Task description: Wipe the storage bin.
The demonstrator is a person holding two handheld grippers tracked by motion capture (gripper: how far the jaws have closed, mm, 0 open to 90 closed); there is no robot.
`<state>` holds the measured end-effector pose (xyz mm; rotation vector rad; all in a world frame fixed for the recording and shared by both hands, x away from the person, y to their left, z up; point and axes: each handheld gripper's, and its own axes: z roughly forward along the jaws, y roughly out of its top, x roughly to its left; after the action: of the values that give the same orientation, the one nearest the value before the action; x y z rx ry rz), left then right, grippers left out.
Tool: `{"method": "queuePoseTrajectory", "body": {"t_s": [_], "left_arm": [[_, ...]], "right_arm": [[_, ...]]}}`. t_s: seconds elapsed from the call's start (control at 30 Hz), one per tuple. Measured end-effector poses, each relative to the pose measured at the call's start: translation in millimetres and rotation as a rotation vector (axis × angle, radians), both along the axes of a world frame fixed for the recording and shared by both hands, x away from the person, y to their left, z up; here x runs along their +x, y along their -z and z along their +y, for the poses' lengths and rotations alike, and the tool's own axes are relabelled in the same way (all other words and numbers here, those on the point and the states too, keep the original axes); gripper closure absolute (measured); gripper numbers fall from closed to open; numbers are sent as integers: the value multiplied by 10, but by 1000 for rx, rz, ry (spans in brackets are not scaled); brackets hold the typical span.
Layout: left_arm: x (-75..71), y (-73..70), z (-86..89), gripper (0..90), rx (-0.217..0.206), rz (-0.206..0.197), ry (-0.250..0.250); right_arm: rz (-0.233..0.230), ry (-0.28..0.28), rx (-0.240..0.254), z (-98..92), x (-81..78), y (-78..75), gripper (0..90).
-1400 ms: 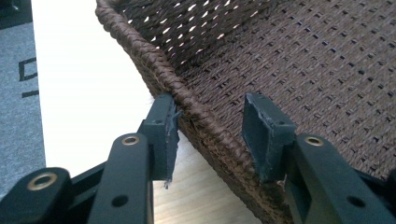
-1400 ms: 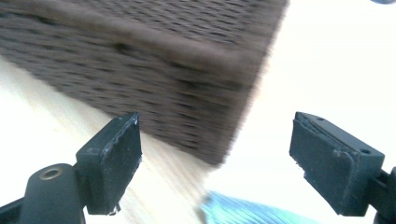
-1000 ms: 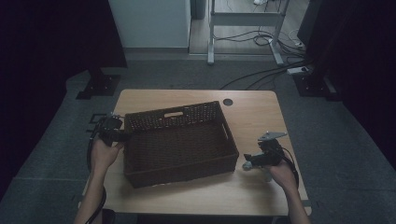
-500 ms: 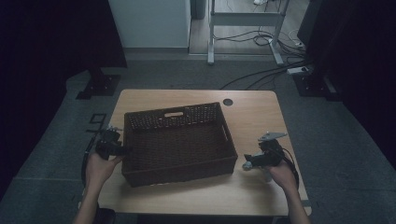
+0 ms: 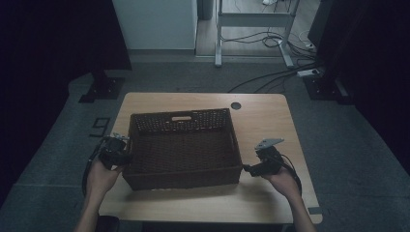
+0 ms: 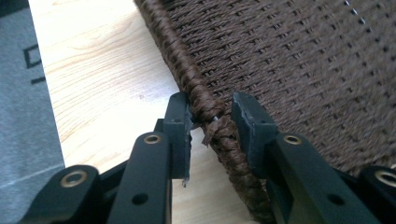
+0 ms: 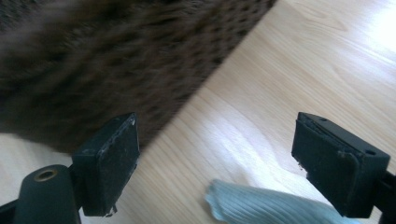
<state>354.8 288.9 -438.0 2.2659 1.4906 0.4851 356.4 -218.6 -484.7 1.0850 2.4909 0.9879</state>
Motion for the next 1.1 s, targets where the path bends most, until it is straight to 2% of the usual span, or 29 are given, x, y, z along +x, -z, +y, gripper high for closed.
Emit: {"method": "queuePoseTrajectory", "body": {"t_s": [0.13,0.23,0.27,0.37,0.53,0.67,0.73,0.8,0.87,0.93,1.0,1.03,1.07,1.1], "left_arm": [[129,7,108,717,-38,20,-21],[224,9,185,735,-67,29,-30],[263,8,218,737,-83,35,-28],[349,6,272,738,-91,37,-18],[497,-3,334,709,-69,30,-23],[620,44,365,664,-21,-20,-67],[671,88,376,606,-11,-36,-99],[680,109,368,546,1,-42,-122],[644,120,341,487,26,-42,-121],[572,105,345,464,19,-46,-133],[475,73,375,466,-10,-63,-146],[427,49,400,472,-41,-75,-157],[380,23,426,506,-74,-81,-163],[339,3,441,545,-89,-81,-167]], "right_arm": [[-12,36,-4,-119,10,-21,146],[-44,59,-11,-242,18,-34,147],[-42,71,-8,-284,24,-36,147],[-34,111,-16,-396,38,-14,147],[5,149,-57,-516,62,54,164],[44,150,-95,-567,62,106,265],[53,151,-121,-574,61,138,305],[71,146,-144,-583,59,176,382],[85,139,-162,-589,56,207,462],[99,136,-171,-592,59,226,546],[116,140,-168,-595,61,226,622],[121,138,-166,-594,60,222,641],[124,133,-165,-589,57,215,664],[125,130,-165,-580,52,208,679]]}}
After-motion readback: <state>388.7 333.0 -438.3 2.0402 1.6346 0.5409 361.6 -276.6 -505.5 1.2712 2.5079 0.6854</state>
